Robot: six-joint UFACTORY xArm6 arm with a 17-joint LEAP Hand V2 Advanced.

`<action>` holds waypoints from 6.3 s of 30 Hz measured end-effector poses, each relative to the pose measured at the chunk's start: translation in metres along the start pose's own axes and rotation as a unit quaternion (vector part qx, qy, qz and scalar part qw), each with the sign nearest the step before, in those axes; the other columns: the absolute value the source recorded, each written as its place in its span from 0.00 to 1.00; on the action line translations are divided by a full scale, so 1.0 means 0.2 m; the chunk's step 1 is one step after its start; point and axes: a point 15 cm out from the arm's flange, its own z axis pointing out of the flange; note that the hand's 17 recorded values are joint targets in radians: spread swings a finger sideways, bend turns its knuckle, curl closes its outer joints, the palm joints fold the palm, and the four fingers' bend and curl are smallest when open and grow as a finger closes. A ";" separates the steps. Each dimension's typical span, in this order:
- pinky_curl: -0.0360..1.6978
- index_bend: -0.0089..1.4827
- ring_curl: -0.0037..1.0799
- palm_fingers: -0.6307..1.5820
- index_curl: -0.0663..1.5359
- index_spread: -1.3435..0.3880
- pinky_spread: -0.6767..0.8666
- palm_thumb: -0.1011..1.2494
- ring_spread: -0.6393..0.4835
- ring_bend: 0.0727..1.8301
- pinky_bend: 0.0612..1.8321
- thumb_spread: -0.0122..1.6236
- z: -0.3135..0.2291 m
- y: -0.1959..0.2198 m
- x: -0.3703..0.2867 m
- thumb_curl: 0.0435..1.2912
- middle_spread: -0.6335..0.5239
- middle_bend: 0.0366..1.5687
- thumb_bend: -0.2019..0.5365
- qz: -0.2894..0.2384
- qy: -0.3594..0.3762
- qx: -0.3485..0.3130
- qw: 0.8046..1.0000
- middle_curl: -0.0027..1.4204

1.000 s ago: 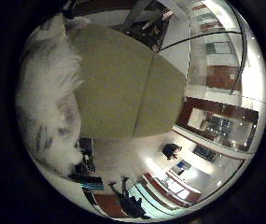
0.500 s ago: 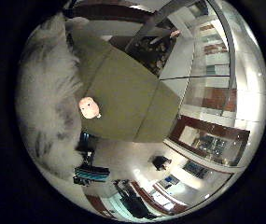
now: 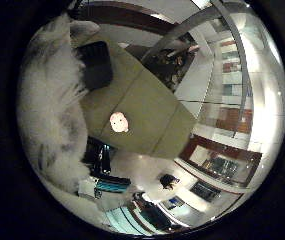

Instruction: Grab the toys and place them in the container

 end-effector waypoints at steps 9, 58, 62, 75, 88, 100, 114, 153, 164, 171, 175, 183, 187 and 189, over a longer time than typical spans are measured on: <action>0.59 0.73 0.95 0.49 0.66 0.60 0.24 0.85 0.25 0.80 0.75 0.27 0.13 -0.16 -0.37 0.71 0.21 0.83 0.25 -0.018 -0.023 -0.006 1.000 0.94; 0.21 0.12 0.27 0.29 0.26 0.55 0.61 0.34 0.70 0.12 0.22 0.59 0.30 -0.41 -0.43 0.20 0.54 0.09 0.23 -0.042 -0.015 0.048 0.998 0.24; 0.20 0.12 0.26 0.29 0.25 0.55 0.61 0.34 0.71 0.12 0.21 0.59 0.29 -0.38 -0.43 0.19 0.55 0.09 0.23 -0.044 -0.017 0.040 0.998 0.22; 0.16 0.12 0.25 0.28 0.23 0.57 0.61 0.34 0.72 0.10 0.21 0.61 0.13 -0.02 0.02 0.19 0.59 0.10 0.24 0.014 -0.013 0.008 1.000 0.22; 0.14 0.12 0.25 0.29 0.22 0.57 0.61 0.35 0.72 0.10 0.21 0.62 0.37 0.64 0.62 0.19 0.59 0.10 0.24 0.086 -0.025 -0.025 0.996 0.22; 0.14 0.11 0.26 0.30 0.21 0.58 0.61 0.35 0.72 0.11 0.22 0.62 0.84 0.96 0.70 0.19 0.60 0.11 0.24 0.107 -0.026 -0.029 0.993 0.23; 0.14 0.11 0.26 0.28 0.20 0.59 0.60 0.32 0.72 0.13 0.25 0.61 1.42 1.04 0.68 0.19 0.62 0.10 0.23 0.126 -0.034 -0.042 0.991 0.23; 0.13 0.11 0.25 0.28 0.20 0.60 0.60 0.34 0.72 0.15 0.25 0.61 2.25 1.15 1.03 0.19 0.62 0.11 0.24 0.197 -0.040 -0.060 0.978 0.23; 0.12 0.11 0.25 0.29 0.20 0.60 0.61 0.35 0.72 0.16 0.26 0.61 2.37 1.16 1.08 0.19 0.62 0.11 0.24 0.208 -0.042 -0.064 0.975 0.24; 0.12 0.11 0.25 0.29 0.20 0.60 0.61 0.36 0.72 0.16 0.26 0.61 2.41 1.19 1.06 0.19 0.61 0.11 0.24 0.211 -0.047 -0.069 0.974 0.24; 0.12 0.11 0.25 0.29 0.20 0.60 0.61 0.36 0.72 0.16 0.26 0.61 2.42 1.21 1.06 0.19 0.61 0.12 0.24 0.212 -0.049 -0.072 0.973 0.24; 0.12 0.11 0.25 0.30 0.21 0.61 0.61 0.38 0.71 0.16 0.25 0.61 2.48 1.23 1.02 0.19 0.61 0.13 0.24 0.214 -0.054 -0.080 0.972 0.24; 0.11 0.11 0.26 0.37 0.21 0.63 0.60 0.42 0.66 0.19 0.24 0.61 2.50 1.19 1.04 0.20 0.56 0.17 0.25 0.211 -0.052 -0.077 0.973 0.25; 0.10 0.10 0.28 0.45 0.21 0.64 0.56 0.44 0.58 0.25 0.26 0.61 2.51 1.18 1.04 0.20 0.52 0.21 0.25 0.213 -0.050 -0.076 0.973 0.27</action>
